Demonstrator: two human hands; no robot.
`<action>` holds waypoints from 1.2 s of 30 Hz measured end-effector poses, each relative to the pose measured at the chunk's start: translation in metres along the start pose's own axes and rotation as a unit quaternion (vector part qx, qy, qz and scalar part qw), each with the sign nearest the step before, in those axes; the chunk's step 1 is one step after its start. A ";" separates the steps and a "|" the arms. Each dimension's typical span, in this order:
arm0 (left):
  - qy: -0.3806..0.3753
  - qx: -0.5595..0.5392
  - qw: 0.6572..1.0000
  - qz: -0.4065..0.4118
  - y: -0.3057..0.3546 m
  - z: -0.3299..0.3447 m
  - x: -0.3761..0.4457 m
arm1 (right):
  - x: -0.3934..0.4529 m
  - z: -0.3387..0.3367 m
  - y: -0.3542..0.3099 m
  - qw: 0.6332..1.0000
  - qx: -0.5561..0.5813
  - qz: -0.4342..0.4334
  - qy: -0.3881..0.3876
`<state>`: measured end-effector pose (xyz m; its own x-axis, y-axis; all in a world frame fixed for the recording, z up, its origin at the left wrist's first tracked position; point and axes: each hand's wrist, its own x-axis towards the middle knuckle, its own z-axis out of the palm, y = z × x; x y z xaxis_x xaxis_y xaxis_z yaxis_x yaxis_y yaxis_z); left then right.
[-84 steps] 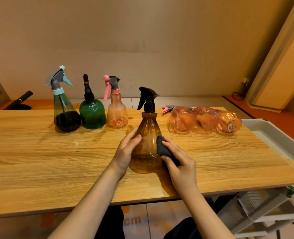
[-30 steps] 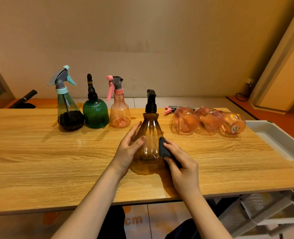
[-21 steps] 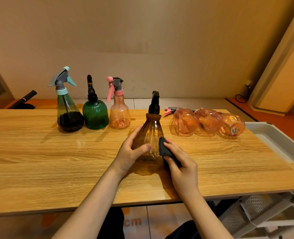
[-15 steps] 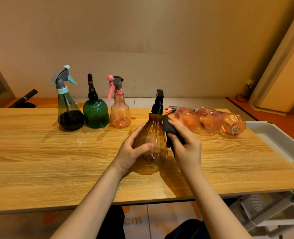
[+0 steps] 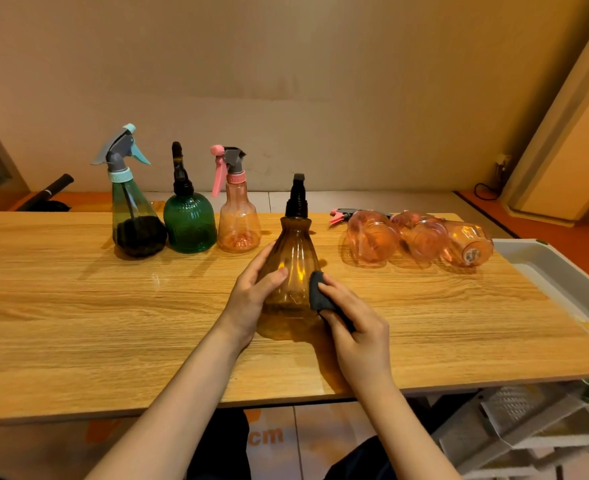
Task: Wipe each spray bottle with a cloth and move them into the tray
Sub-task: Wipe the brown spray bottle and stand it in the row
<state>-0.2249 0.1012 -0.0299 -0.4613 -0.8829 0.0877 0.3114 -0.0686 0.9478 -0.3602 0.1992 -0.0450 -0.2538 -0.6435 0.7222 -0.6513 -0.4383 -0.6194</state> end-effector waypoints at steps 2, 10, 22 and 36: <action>0.009 -0.002 1.000 -0.001 -0.001 0.001 0.001 | -0.001 -0.001 0.000 1.000 0.004 -0.001 -0.005; 0.000 -0.030 1.000 -0.009 0.002 -0.001 -0.001 | 0.002 -0.003 -0.006 0.996 0.066 0.042 -0.035; -0.001 -0.055 0.998 -0.007 0.001 -0.001 -0.002 | 0.004 -0.008 -0.004 0.974 0.170 0.149 -0.008; -0.021 -0.075 0.997 -0.004 0.003 -0.002 -0.001 | 0.002 -0.008 -0.005 0.974 0.181 0.130 -0.026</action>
<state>-0.2219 0.1010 -0.0280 -0.4982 -0.8616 0.0970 0.4267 -0.1462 0.8925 -0.3634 0.2055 -0.0376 -0.3348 -0.7888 0.5154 -0.2717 -0.4429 -0.8544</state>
